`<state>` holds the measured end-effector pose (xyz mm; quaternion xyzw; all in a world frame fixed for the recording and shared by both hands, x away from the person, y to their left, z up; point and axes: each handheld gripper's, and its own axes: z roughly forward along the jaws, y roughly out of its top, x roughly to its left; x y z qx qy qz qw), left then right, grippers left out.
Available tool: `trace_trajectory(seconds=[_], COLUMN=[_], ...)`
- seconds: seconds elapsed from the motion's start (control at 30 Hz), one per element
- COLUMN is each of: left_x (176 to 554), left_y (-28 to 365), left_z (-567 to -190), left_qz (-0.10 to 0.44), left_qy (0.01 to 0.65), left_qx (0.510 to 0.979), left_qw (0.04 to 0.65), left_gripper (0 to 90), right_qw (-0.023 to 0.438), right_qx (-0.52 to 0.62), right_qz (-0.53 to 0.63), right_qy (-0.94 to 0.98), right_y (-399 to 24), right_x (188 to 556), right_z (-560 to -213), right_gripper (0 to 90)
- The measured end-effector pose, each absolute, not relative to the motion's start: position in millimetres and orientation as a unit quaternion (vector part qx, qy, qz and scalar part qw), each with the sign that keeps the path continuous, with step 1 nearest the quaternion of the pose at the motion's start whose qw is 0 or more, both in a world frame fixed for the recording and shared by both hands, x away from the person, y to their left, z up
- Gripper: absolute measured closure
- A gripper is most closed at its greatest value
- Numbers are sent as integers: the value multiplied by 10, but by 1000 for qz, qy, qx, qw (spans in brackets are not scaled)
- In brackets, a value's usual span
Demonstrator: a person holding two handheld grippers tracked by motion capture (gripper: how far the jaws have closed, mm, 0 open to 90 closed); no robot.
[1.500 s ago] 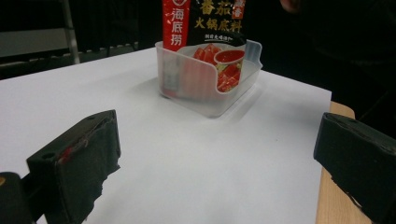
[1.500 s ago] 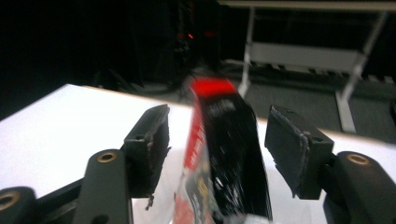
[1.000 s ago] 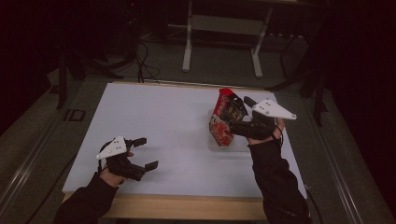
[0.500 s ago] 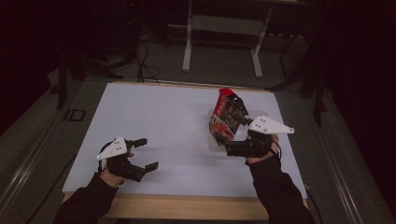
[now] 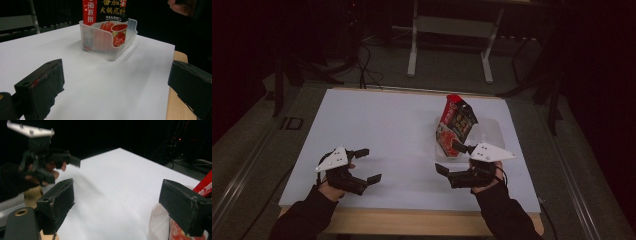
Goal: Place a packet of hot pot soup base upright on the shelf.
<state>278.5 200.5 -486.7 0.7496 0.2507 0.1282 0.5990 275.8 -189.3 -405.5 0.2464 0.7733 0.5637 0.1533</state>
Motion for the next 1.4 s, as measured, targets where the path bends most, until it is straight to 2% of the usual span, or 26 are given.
trace_trajectory(seconds=[0.77,1.27,1.4], left_x=[2776,2770,2772], left_y=[1989,1951,1949], left_z=[-4896,-4952,-4980], left_qz=[126,126,126], left_qy=[245,234,236], left_qx=[757,761,759], left_qw=[592,592,593], left_gripper=[12,12,12], right_qw=[139,150,153], right_qx=[253,255,250], right_qz=[525,490,490], right_qy=[801,820,821], right_y=[-2155,-2224,-2229], right_x=[2666,2649,2658], right_z=[-4486,-4688,-4683], right_gripper=[134,138,162])
